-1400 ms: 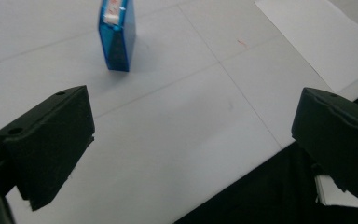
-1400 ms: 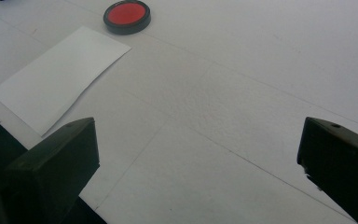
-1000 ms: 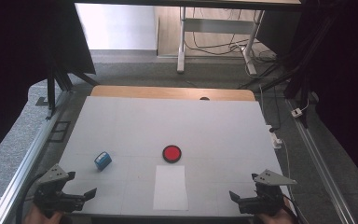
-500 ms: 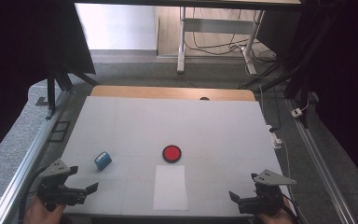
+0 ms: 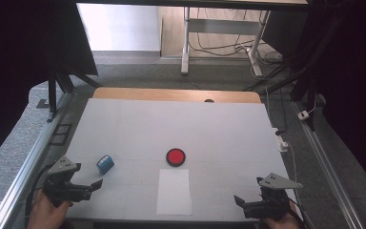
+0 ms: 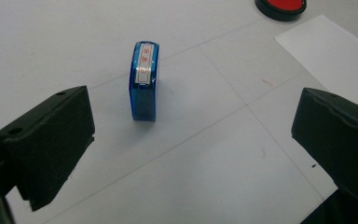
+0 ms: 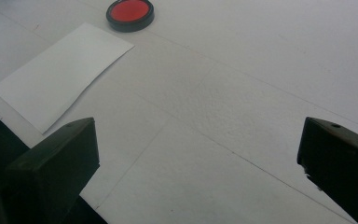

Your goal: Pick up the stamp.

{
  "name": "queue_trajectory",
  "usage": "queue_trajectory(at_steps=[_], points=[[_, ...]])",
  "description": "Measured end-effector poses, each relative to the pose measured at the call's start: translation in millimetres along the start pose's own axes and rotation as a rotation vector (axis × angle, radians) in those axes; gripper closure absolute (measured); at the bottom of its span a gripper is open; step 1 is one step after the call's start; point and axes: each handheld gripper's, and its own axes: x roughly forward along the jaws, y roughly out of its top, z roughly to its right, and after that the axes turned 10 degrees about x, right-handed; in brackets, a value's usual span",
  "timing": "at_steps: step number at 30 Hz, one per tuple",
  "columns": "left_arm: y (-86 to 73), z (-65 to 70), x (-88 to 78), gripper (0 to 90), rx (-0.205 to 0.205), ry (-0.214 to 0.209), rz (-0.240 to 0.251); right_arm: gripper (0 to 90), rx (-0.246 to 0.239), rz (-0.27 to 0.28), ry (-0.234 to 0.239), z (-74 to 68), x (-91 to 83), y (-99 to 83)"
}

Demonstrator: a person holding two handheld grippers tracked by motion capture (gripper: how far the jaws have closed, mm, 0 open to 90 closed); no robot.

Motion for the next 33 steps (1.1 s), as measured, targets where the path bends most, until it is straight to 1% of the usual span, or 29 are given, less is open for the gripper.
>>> queue_trajectory(at_steps=[3,6,9,11,12,15,19,21,23,27,29,33], points=[[2.8,-3.6,2.9,0.0,-0.026,-0.011,-0.013,0.0,-0.001,0.001,0.001,-0.1,0.2,-0.1],[5.0,-6.3,6.3,0.0,-0.02,-0.011,-0.021,0.0,-0.001,-0.002,-0.001,-0.1,0.4,0.0],[7.5,-9.3,10.1,0.0,-0.013,0.0,-0.024,0.0,-0.002,-0.003,0.0,-0.2,0.6,0.0],[8.5,-10.3,11.4,0.0,-0.014,0.001,-0.026,0.0,-0.002,-0.004,0.0,-0.2,0.7,0.0],[10.0,-13.2,14.3,0.0,-0.014,-0.001,-0.028,0.0,-0.002,-0.004,0.0,-0.2,0.8,0.0],[11.2,-15.6,17.6,0.0,-0.017,-0.004,-0.029,0.0,-0.003,-0.007,0.0,-0.2,0.9,0.0],[12.4,-20.3,23.2,0.0,-0.006,0.003,-0.025,0.0,0.001,-0.007,0.0,-0.2,1.2,0.1],[13.0,-22.9,25.3,0.0,-0.004,-0.003,-0.026,0.0,0.001,-0.009,0.0,-0.1,1.2,0.2],[14.3,-26.4,28.3,0.0,-0.016,-0.019,-0.019,0.0,0.0,-0.01,-0.001,-0.2,1.4,0.3],[16.4,-28.9,32.5,0.0,-0.016,-0.018,-0.029,0.0,-0.003,-0.014,-0.002,-0.1,1.6,0.3],[17.9,-31.4,37.0,0.0,-0.024,-0.021,-0.039,0.0,0.0,-0.015,-0.001,-0.1,1.7,0.4],[19.2,-34.4,40.4,0.0,-0.028,-0.022,-0.045,0.0,0.001,-0.017,-0.001,-0.1,2.2,0.4]])
